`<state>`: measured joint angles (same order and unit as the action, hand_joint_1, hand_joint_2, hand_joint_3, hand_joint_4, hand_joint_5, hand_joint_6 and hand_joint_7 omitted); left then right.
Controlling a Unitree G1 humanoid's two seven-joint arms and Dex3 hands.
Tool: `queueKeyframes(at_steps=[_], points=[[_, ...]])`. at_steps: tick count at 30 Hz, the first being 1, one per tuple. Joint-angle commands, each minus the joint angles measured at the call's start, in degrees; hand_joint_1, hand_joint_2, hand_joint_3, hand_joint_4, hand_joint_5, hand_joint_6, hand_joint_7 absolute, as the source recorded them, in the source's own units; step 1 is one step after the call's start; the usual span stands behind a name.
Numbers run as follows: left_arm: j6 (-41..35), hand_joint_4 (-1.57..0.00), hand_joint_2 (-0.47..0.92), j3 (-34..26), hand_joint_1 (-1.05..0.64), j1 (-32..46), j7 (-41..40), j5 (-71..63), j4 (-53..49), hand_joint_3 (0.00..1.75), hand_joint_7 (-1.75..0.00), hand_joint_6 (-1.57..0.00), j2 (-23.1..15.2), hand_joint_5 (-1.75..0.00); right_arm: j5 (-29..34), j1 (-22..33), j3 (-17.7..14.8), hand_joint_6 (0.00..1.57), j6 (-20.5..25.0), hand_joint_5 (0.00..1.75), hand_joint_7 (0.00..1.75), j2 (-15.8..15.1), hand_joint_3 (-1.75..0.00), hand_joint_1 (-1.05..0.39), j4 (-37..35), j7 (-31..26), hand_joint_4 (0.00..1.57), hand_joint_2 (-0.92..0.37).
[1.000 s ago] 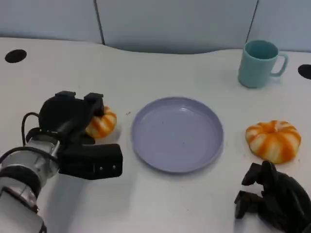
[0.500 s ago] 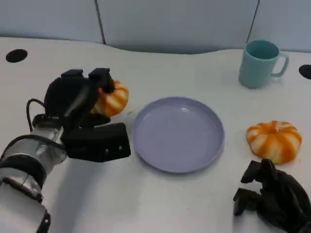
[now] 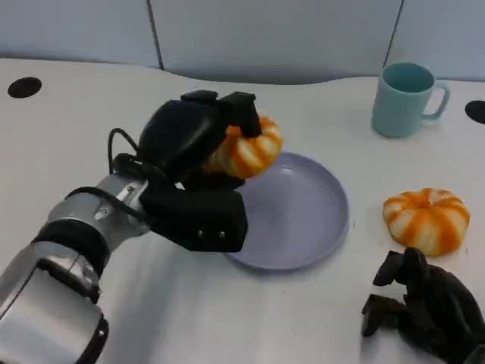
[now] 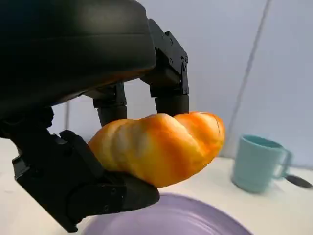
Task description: Grasp the bread from the table and place it into the plate.
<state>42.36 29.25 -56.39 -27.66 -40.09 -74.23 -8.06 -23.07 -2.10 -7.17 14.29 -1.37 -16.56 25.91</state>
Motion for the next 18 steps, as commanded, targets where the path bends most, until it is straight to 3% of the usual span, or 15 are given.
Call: queueKeyframes(at_steps=[1, 11, 18], points=[[1.6, -0.95, 0.45, -0.03, -0.21, -1.76, 3.96, 0.89, 0.45, 1.3, -1.75, -0.79, 1.11, -1.75, 0.57, 1.64, 0.02, 1.15, 1.06, 1.1, 1.03, -0.98, -0.42, -0.45, -0.79, -0.05, 1.26, -0.92], [0.78, -0.98, 0.51, -0.69, -0.25, -2.38, 16.19, 3.06, -0.09, 1.35, -1.75, -0.82, 3.62, -1.75, 0.59, 2.18, 0.15, 1.13, 1.08, 1.12, 1.05, -0.77, -0.43, -0.44, 0.15, -0.11, 1.26, -0.92], [-2.27, -0.98, 0.45, 1.22, -0.24, -3.35, 17.58, 1.12, 0.12, 1.38, -1.75, -0.82, 4.34, -1.75, 0.44, 2.32, 0.4, 1.12, 0.91, 1.13, 1.06, -0.65, -0.43, -0.45, 0.2, 0.16, 1.25, -0.92]])
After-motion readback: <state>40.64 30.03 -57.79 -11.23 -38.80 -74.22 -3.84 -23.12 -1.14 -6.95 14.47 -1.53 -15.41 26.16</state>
